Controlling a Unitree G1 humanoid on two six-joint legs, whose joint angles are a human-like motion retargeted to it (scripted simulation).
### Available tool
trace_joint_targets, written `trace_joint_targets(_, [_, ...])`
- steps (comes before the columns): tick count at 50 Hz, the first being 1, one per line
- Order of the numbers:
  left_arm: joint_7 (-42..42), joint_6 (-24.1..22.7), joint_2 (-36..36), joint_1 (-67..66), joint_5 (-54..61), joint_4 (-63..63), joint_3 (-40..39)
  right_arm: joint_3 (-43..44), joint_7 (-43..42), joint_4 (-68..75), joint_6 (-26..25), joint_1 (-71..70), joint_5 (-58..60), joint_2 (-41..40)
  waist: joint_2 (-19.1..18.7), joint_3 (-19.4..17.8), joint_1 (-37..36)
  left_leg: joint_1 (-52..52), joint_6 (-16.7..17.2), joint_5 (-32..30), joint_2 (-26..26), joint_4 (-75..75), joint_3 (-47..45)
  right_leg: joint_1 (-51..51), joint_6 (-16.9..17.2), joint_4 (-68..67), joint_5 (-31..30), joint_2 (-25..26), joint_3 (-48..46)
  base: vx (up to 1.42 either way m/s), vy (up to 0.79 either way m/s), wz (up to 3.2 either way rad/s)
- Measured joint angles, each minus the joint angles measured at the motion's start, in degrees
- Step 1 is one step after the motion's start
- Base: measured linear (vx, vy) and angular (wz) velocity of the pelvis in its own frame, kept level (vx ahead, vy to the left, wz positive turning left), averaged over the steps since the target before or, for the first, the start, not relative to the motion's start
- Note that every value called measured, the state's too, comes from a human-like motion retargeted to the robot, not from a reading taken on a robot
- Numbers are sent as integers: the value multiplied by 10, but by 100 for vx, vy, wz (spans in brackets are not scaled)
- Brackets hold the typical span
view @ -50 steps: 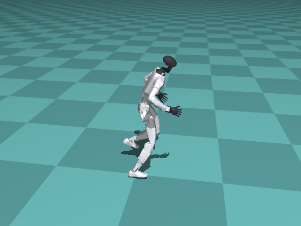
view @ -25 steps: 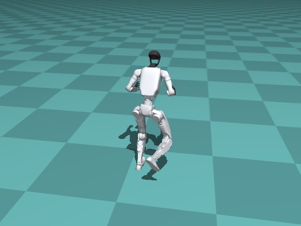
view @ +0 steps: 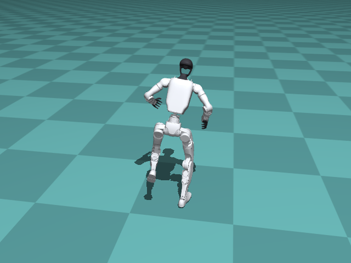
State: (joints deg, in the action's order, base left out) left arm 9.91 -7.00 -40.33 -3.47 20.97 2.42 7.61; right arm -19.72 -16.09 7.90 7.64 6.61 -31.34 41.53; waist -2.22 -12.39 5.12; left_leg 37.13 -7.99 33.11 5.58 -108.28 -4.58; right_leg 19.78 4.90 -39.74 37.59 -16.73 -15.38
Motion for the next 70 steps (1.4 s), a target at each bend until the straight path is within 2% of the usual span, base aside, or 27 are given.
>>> trace_joint_targets(2, [-14,4,39,-192,-75,-14,-110,12,13,-74,0,-139,50,-27,37,23,-76,77,6,3,27,-29,-52,-15,-15,-1,3,7,40,130,-29,-163])
trace_joint_targets(5, [-43,-3,63,-395,-27,24,-213,14,-24,-209,26,-299,92,-33,96,63,-231,168,1,-22,40,55,-109,-82,-4,121,-95,14,92,142,-8,-176])
trace_joint_targets(10, [-99,-15,-3,-565,51,62,-239,-121,-50,-437,64,-444,158,32,156,79,-438,103,-12,-79,35,468,-214,-234,42,309,-416,-19,134,162,24,-99])
trace_joint_targets(12, [-119,-16,-35,-589,79,65,-232,-176,-49,-490,66,-518,186,24,137,66,-458,11,26,-101,0,705,-208,-315,48,328,-440,-12,134,166,33,-42])
trace_joint_targets(15, [-130,-14,-67,-588,86,81,-218,-197,-65,-536,72,-566,222,-7,46,46,-448,-145,107,-123,-1,957,-134,-420,27,224,-389,62,171,166,36,2])
trace_joint_targets(16, [-129,-15,-65,-567,86,90,-205,-190,-73,-542,74,-549,230,-14,24,39,-430,-175,110,-131,4,968,-112,-416,22,126,-355,81,168,161,35,79])
trace_joint_targets(18, [-114,-16,-50,-496,92,104,-168,-166,-78,-534,72,-497,244,-28,16,18,-384,-201,76,-109,-8,933,-75,-362,2,-108,-273,73,135,150,28,124])
trace_joint_targets(21, [-51,-8,0,-275,99,92,-83,-102,-62,-439,49,-351,278,-50,65,-4,-288,-166,-1,7,-60,791,-37,-204,-40,-433,-143,-1,109,139,13,148])
trace_joint_targets(24, [2,1,60,25,108,70,17,-4,-42,-338,30,-124,266,-77,65,31,-163,-186,-2,42,-67,790,11,-38,-37,-576,-98,33,124,145,-2,168])
trace_joint_targets(27, [36,-17,101,290,69,83,67,127,0,-354,61,120,143,-37,-15,74,4,-259,39,-20,-14,891,77,82,-20,-524,-109,98,83,152,-19,205])
trace_joint_targets(31, [79,-75,42,538,27,111,66,287,102,-371,87,345,66,120,-124,64,229,-336,139,-241,81,1007,110,153,-35,-266,-157,80,-29,151,-47,155])
trace_joint_targets(33, [92,-122,0,641,102,108,95,355,164,-351,79,429,31,164,-147,48,292,-383,186,-349,109,1058,90,147,-20,-77,-198,70,-69,152,-67,59])
trace_joint_targets(35, [117,-173,-24,708,196,114,126,405,206,-326,59,489,21,177,-133,40,323,-450,192,-386,105,1083,51,116,17,132,-229,63,-62,158,-75,24])
trace_joint_targets(38, [141,-203,-9,670,234,151,77,418,201,-295,45,499,54,170,-77,13,318,-575,150,-341,71,1030,16,44,64,313,-206,40,-13,164,-78,-49])
trace_joint_targets(40, [71,-155,21,543,175,188,-30,380,198,-262,45,453,71,166,-43,-12,296,-611,125,-298,46,886,23,-16,60,328,-230,21,-16,164,-68,-127])
trace_joint_targets(42, [8,-103,76,351,62,204,-126,301,195,-209,52,357,84,159,-45,-32,255,-544,104,-239,57,609,14,-32,27,242,-218,33,-3,156,-55,-161])
trace_joint_targets(45, [60,-60,175,76,0,106,-128,197,162,-173,53,158,155,111,-70,-47,158,-398,53,-158,115,235,-4,4,-10,43,-85,78,39,149,-39,-162])
trace_joint_targets(49, [65,-31,167,-144,0,-97,-38,145,96,-214,43,-154,172,-38,-13,35,-11,-160,-18,-111,52,32,-19,-38,-20,47,-40,65,88,151,-17,-106])
trace_joint_targets(53, [-27,-18,61,-316,21,-100,-16,87,43,-270,43,-412,151,-89,75,125,-177,35,-26,-118,-31,146,-81,-130,-15,175,-193,20,134,161,12,-62])
trace_joint_targets(56, [-110,-10,12,-437,71,-60,-68,16,19,-317,48,-519,174,-69,117,145,-275,36,-10,-133,-27,396,-149,-228,15,275,-382,0,165,176,23,-71])
trace_joint_targets(58, [-133,-16,-6,-498,95,-31,-116,-19,16,-349,52,-556,199,-62,125,138,-327,-27,24,-142,-15,627,-200,-296,38,309,-445,1,174,181,26,-102])
trace_joint_targets(60, [-132,-17,-17,-529,124,-4,-164,-38,10,-383,64,-557,195,-69,104,113,-361,-129,82,-141,-1,885,-251,-370,42,292,-440,21,169,181,36,-87])
trace_joint_targets(62, [-122,-19,-21,-516,113,11,-185,-43,19,-412,79,-509,165,-80,55,90,-367,-199,138,-146,27,1012,-249,-424,22,194,-395,57,149,178,46,-9])
trace_joint_targets(63, [-113,-19,-21,-494,95,15,-184,-44,32,-418,80,-478,153,-85,34,81,-360,-217,143,-159,38,1022,-221,-431,6,113,-367,68,130,169,45,70])
trace_joint_targets(65, [-69,-18,-15,-409,59,16,-161,-47,59,-403,69,-414,145,-92,31,57,-329,-217,85,-145,25,947,-153,-394,-28,-106,-303,43,81,156,38,131])
trace_joint_targets(67, [9,-17,-5,-261,28,6,-118,-46,55,-337,56,-345,169,-100,74,29,-290,-167,-10,-41,-14,763,-116,-311,-51,-325,-234,-18,66,144,26,150])
trace_joint_targets(70, [105,-25,20,12,-28,-11,-40,-27,39,-203,48,-210,225,-113,121,18,-230,-157,-44,61,-45,631,-99,-164,-58,-531,-153,-32,99,142,12,127])
